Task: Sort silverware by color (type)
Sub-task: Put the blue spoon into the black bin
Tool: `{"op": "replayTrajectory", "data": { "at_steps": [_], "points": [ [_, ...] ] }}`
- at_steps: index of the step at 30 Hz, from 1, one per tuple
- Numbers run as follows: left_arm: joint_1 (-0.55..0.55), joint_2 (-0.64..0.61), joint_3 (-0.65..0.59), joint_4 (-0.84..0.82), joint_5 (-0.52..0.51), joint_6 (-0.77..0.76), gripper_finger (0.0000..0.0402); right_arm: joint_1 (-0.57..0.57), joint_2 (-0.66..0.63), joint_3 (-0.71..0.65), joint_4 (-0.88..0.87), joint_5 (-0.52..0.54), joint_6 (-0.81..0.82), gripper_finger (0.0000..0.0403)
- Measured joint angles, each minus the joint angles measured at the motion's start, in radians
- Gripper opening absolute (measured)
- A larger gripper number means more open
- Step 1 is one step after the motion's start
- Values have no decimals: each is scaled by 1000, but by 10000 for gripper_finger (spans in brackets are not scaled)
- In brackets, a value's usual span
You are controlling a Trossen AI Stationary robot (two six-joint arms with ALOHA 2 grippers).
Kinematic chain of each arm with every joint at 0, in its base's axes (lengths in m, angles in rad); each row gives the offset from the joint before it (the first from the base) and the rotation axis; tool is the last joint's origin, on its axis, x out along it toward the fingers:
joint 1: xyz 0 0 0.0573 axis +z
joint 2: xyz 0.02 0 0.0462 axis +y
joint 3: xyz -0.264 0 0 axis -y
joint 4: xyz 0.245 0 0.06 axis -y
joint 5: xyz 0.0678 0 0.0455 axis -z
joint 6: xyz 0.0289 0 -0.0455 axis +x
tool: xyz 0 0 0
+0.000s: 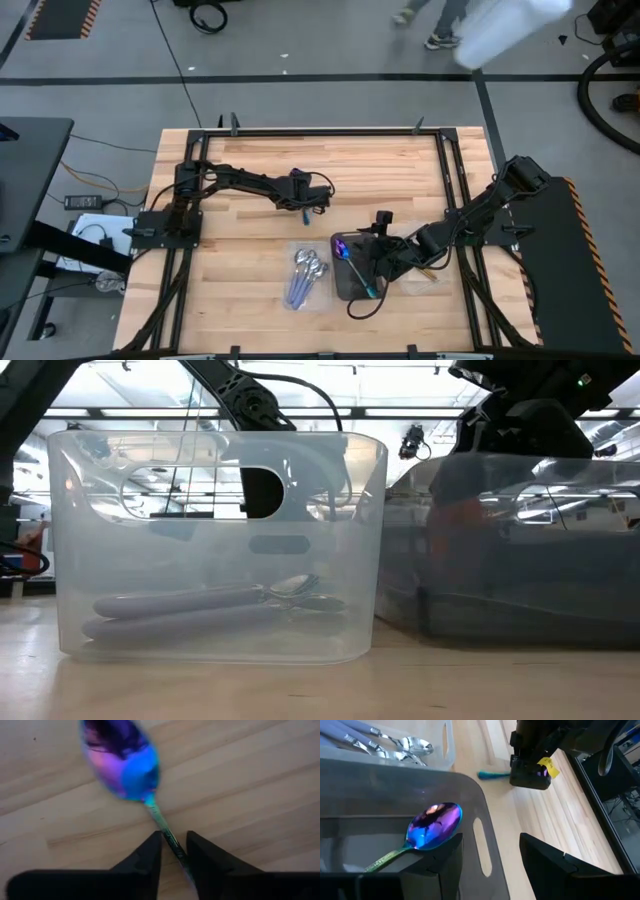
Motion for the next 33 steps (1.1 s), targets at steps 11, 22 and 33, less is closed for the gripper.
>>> {"op": "replayTrajectory", "data": {
  "at_steps": [11, 22, 33],
  "points": [
    [0, 1, -2, -19, 22, 83, 18, 18, 0, 0, 0, -1, 1, 203],
    [-23, -67, -12, -30, 60, 135, 18, 18, 0, 0, -1, 4, 1, 203],
    [-46, -113, -7, 19, -25, 214, 17, 18, -2, 0, -14, 25, 43, 203]
  ]
}}
